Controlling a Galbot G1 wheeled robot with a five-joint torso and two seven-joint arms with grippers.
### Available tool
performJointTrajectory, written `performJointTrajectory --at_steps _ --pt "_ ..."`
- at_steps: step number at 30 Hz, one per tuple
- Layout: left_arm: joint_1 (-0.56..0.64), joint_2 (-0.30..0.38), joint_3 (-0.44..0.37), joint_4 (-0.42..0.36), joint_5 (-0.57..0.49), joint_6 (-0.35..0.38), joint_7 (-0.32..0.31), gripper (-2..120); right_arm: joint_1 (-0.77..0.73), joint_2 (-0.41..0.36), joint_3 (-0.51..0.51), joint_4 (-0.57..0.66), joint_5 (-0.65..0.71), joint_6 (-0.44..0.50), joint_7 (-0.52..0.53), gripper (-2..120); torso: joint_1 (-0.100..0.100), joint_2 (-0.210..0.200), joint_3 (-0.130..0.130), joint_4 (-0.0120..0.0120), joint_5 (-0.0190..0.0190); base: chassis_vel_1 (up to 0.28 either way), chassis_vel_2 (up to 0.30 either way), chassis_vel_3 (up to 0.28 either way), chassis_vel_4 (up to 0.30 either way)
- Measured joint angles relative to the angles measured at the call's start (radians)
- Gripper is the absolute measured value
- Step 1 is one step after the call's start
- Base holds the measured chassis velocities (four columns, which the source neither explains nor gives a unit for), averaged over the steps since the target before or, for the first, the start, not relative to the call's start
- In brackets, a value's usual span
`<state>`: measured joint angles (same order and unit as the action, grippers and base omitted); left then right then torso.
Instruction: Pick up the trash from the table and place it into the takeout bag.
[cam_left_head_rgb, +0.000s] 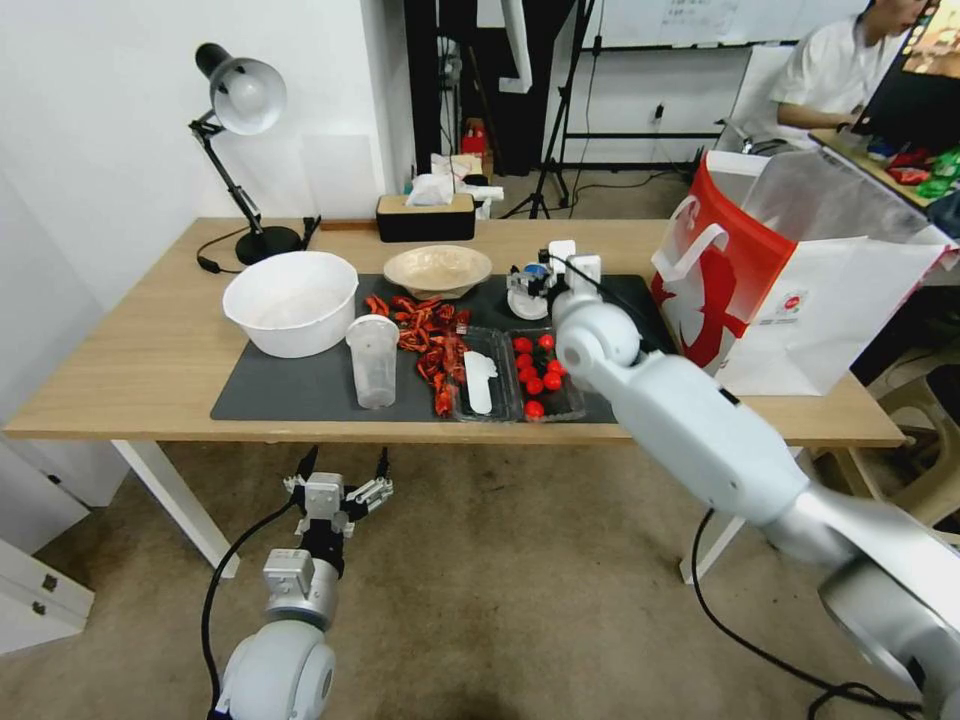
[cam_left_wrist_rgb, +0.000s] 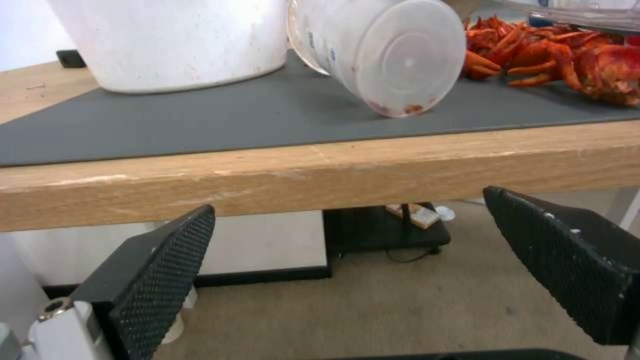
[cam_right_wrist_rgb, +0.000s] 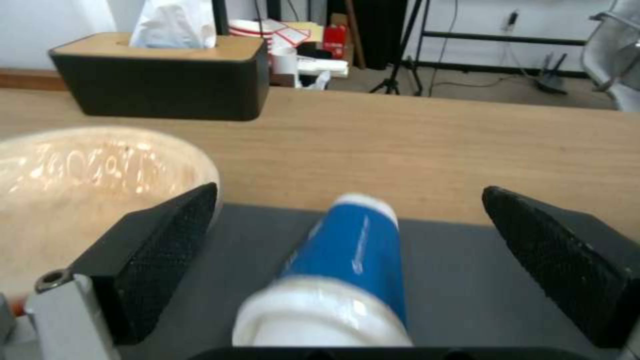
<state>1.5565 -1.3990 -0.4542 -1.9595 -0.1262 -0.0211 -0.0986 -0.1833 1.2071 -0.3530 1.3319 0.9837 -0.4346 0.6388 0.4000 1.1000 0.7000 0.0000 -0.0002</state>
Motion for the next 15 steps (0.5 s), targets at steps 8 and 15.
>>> performJointTrajectory --at_steps 8,15 --pt "0.0 0.006 -0.011 0.005 -0.014 -0.013 0.0 100 0.082 0.093 -0.012 -0.106 0.036 -0.117 0.148 100 0.0 0.0 0.0 0.0001 0.0002 0.0 0.0 0.0 0.0" --pt "-0.002 0.009 -0.018 0.013 -0.022 -0.02 0.005 100 0.103 0.133 -0.007 -0.164 0.088 -0.168 0.207 100 0.0 0.0 0.0 -0.0001 0.0001 0.0 0.0 0.0 0.0"
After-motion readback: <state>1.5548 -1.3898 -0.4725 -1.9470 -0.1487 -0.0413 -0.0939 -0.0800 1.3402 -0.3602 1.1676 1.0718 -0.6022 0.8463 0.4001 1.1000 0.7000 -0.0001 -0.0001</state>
